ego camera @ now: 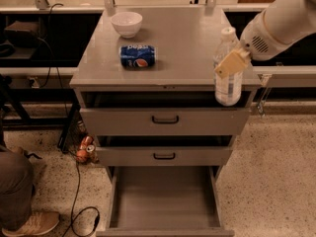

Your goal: Place blue plastic bottle into bottom drawer

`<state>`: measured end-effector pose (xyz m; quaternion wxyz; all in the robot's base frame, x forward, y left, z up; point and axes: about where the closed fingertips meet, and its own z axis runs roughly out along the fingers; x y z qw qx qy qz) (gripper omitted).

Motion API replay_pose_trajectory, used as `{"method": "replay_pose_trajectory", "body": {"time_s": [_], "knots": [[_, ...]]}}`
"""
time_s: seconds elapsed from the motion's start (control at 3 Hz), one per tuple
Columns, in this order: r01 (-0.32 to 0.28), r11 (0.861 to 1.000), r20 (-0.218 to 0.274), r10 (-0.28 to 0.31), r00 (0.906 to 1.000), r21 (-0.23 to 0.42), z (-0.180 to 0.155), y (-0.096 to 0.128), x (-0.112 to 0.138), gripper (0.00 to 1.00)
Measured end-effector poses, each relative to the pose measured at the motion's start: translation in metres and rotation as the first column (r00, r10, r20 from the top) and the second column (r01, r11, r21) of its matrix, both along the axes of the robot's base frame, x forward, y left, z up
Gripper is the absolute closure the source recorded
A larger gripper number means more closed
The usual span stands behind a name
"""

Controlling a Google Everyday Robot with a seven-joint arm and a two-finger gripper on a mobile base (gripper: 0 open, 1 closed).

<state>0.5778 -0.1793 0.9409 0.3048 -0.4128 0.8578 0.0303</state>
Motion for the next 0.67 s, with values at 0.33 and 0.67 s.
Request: {"method": "replay_pose_trajectory", "body": {"time_s": [0.33, 0.67], "knots": [[-0.049, 0.992, -0.034, 0.046, 0.9984, -0.12, -0.048, 0.006, -0.042, 1.0], [-0.039, 0.98, -0.054, 0.029, 0.9981, -0.195, -0.097, 0.012, -0.079, 1.0]]}}
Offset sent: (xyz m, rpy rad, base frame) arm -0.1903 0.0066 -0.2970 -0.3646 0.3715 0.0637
